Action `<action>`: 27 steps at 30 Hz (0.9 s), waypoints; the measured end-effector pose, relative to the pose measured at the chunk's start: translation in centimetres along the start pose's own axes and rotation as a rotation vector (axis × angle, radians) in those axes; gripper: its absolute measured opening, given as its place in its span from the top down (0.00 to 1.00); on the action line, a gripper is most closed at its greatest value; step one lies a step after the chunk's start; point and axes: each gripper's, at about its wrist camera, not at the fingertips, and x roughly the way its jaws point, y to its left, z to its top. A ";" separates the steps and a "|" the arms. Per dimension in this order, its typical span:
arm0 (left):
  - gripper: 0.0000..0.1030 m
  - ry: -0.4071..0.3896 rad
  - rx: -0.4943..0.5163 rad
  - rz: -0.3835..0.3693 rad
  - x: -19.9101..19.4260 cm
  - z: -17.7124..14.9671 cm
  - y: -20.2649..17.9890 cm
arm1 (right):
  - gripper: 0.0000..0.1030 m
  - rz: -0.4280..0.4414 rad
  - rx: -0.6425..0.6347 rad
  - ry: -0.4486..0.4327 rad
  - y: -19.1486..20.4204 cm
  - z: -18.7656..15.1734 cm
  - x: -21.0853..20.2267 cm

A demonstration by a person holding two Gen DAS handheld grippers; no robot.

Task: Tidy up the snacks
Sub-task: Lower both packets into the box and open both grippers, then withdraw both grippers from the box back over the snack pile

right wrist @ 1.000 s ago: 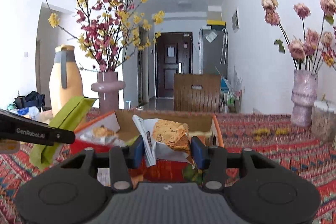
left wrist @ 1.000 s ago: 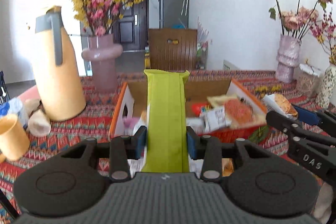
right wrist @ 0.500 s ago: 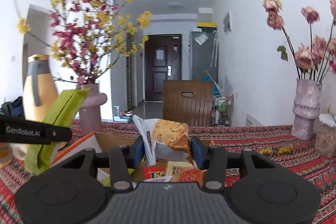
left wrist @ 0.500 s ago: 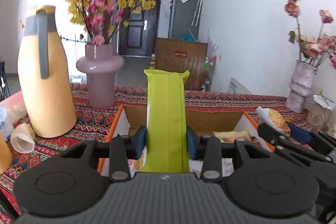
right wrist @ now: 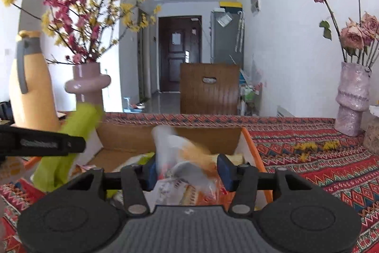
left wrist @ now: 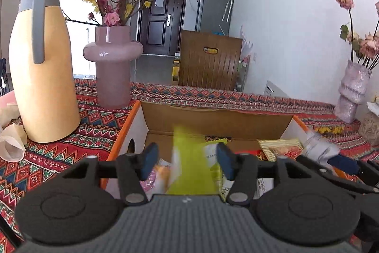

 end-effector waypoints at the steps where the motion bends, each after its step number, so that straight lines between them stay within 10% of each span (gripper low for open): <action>1: 0.22 -0.008 -0.007 0.007 -0.2 0.0 0.0 | 0.44 -0.007 0.010 0.009 -0.1 0.0 0.1; 3: 0.00 -0.040 -0.019 0.040 -0.7 0.0 0.0 | 0.13 -0.018 0.037 0.013 -0.5 -0.1 0.1; 5: 0.00 -0.059 -0.021 0.050 -1.2 0.0 0.1 | 0.05 -0.026 0.064 -0.001 -0.9 -0.2 -0.2; 27: 0.00 -0.016 0.005 0.037 -9.3 -0.4 1.7 | 0.00 -0.003 0.076 -0.111 -1.6 1.0 -9.1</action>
